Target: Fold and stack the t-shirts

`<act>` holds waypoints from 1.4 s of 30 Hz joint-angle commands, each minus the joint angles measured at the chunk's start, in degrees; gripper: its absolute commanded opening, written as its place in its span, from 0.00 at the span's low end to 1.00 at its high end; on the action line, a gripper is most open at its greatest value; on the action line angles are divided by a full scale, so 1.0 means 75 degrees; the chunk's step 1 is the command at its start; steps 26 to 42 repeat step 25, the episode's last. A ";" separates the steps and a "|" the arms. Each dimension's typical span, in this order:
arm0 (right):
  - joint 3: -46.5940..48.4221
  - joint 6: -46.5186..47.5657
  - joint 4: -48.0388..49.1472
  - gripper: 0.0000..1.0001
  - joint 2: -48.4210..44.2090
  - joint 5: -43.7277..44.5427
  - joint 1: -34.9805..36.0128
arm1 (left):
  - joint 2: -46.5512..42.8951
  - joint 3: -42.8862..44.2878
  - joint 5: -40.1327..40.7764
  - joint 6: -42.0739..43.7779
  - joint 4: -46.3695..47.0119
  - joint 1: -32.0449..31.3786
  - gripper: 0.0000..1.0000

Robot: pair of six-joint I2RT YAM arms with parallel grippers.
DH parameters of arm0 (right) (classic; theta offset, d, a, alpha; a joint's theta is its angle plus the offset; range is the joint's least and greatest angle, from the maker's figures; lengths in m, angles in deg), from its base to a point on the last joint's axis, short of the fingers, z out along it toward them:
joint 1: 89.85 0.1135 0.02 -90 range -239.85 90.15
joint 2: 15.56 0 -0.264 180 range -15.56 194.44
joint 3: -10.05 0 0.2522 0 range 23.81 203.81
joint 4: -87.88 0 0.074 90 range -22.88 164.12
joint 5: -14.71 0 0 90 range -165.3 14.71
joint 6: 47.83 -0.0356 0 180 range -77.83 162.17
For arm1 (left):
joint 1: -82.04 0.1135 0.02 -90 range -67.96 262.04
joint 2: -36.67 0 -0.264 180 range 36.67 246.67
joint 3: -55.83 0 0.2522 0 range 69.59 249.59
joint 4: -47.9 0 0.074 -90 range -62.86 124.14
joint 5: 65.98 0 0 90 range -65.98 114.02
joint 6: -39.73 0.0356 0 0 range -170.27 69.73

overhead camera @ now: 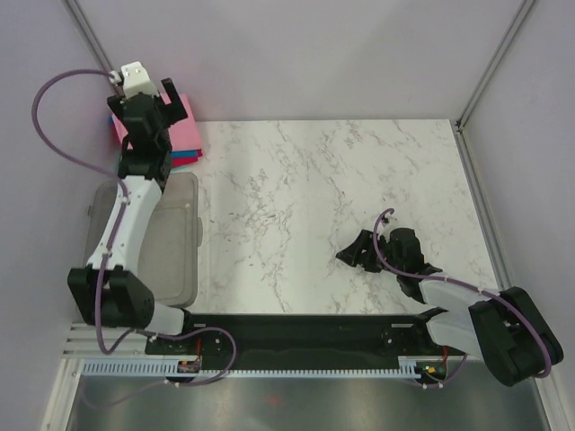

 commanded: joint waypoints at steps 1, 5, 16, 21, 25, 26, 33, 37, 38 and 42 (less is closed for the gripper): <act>-0.0102 0.0122 -0.0296 0.79 0.0115 0.0008 -0.0016 | -0.1808 -0.1782 -0.1700 -0.1429 -0.0822 -0.0437 1.00; -0.0137 0.0122 -0.0296 0.80 0.0068 -0.0004 -0.0016 | -0.4116 -0.4210 -0.2069 -0.1735 -0.1304 -0.0884 1.00; -0.0184 0.0110 -0.0331 0.82 -0.0049 -0.0074 -0.0016 | -0.7917 -0.9683 -0.2141 -0.0701 0.0522 -0.0861 1.00; -0.0383 0.0028 -0.0320 0.85 -0.0447 -0.0004 -0.0016 | -0.7486 -1.0368 -0.1461 -0.1067 0.2057 -0.0838 1.00; -0.0290 0.0134 -0.0343 0.85 -0.0318 -0.0110 -0.0016 | -0.6375 -1.0601 -0.1740 -0.1043 0.3366 -0.0558 1.00; -0.0290 0.0134 -0.0343 0.85 -0.0318 -0.0110 -0.0016 | -0.6375 -1.0601 -0.1740 -0.1043 0.3366 -0.0558 1.00; -0.0290 0.0134 -0.0343 0.85 -0.0318 -0.0110 -0.0016 | -0.6375 -1.0601 -0.1740 -0.1043 0.3366 -0.0558 1.00; -0.0290 0.0134 -0.0343 0.85 -0.0318 -0.0110 -0.0016 | -0.6375 -1.0601 -0.1740 -0.1043 0.3366 -0.0558 1.00; -0.0290 0.0134 -0.0343 0.85 -0.0318 -0.0110 -0.0016 | -0.6375 -1.0601 -0.1740 -0.1043 0.3366 -0.0558 1.00; -0.0290 0.0134 -0.0343 0.85 -0.0318 -0.0110 -0.0016 | -0.6375 -1.0601 -0.1740 -0.1043 0.3366 -0.0558 1.00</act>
